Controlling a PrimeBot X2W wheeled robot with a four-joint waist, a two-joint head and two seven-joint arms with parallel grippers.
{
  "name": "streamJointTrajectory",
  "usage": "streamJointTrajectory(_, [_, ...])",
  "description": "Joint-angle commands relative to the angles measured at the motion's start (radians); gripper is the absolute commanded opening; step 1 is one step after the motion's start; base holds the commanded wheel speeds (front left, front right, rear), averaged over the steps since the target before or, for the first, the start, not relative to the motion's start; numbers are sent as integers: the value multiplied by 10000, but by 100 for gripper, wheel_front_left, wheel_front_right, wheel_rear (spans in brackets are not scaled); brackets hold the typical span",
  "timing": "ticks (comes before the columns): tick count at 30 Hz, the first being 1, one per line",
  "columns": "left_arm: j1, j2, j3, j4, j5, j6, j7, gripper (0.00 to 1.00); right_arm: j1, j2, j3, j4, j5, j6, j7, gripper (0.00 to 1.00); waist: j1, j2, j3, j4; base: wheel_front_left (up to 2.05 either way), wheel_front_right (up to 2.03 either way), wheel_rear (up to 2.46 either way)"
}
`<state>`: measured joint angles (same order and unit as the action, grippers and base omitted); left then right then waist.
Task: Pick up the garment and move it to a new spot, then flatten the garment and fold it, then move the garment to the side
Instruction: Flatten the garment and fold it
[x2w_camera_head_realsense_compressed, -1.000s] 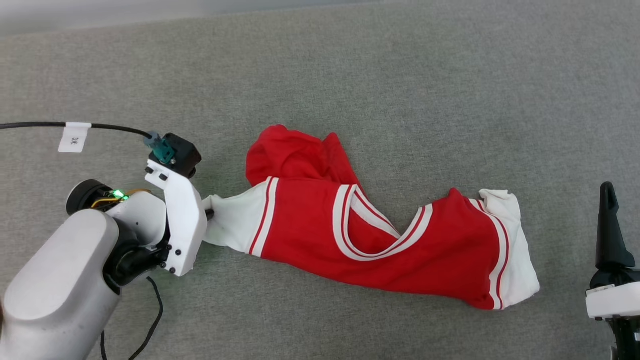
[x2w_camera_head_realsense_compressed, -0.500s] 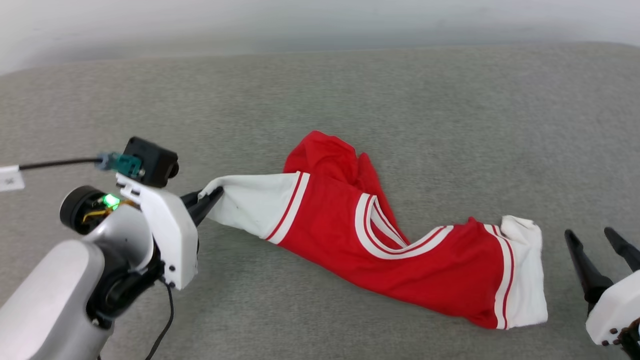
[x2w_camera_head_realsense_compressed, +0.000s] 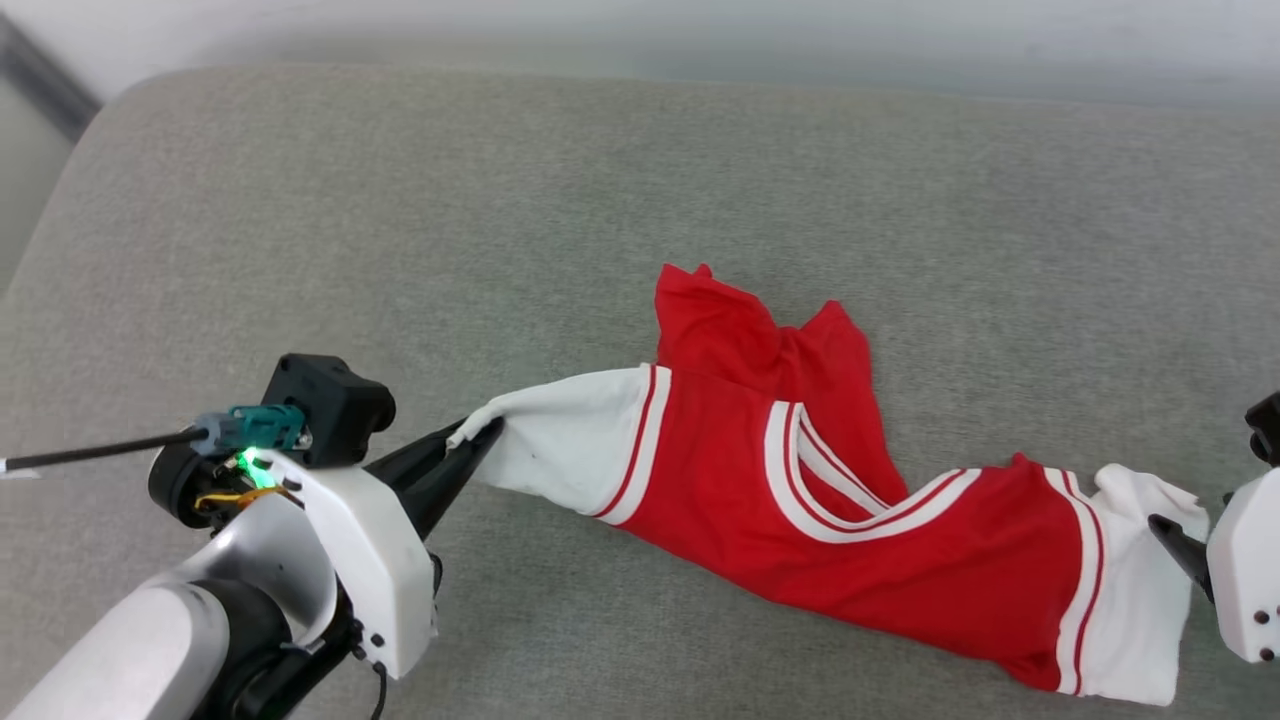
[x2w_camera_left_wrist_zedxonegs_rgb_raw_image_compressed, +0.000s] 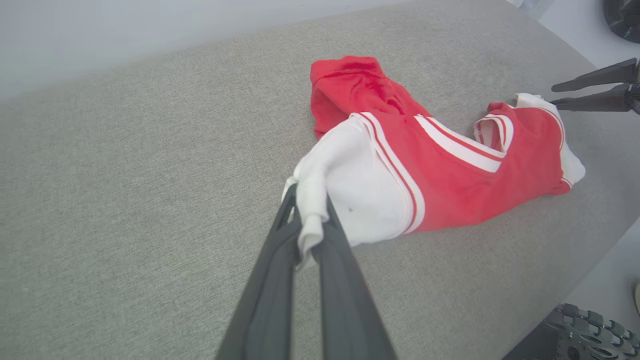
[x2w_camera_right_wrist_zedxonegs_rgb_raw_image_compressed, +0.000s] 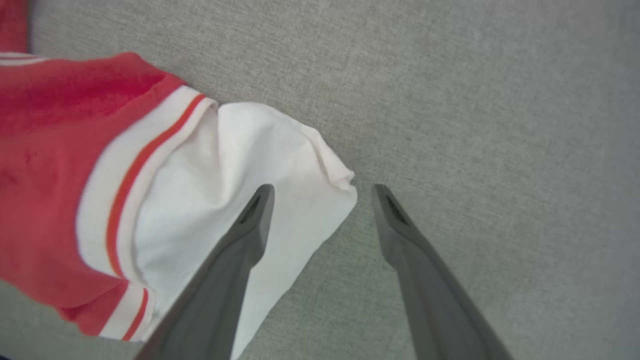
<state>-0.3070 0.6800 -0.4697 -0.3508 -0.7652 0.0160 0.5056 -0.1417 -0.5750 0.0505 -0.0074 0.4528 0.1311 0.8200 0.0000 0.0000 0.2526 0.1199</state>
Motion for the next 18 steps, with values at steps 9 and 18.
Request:
streamJointTrajectory(9, [208,-158,-351,-536,261,14,-66,0,-453,-392,1559,1715,-552,-4,8,100,0,0,349,611,0,0,0])
streamJointTrajectory(18, [40,-186,-506,-348,421,-42,-120,0,-419,-313,2397,2898,-175,-6,-348,0,0,0,475,662,0,0,0])
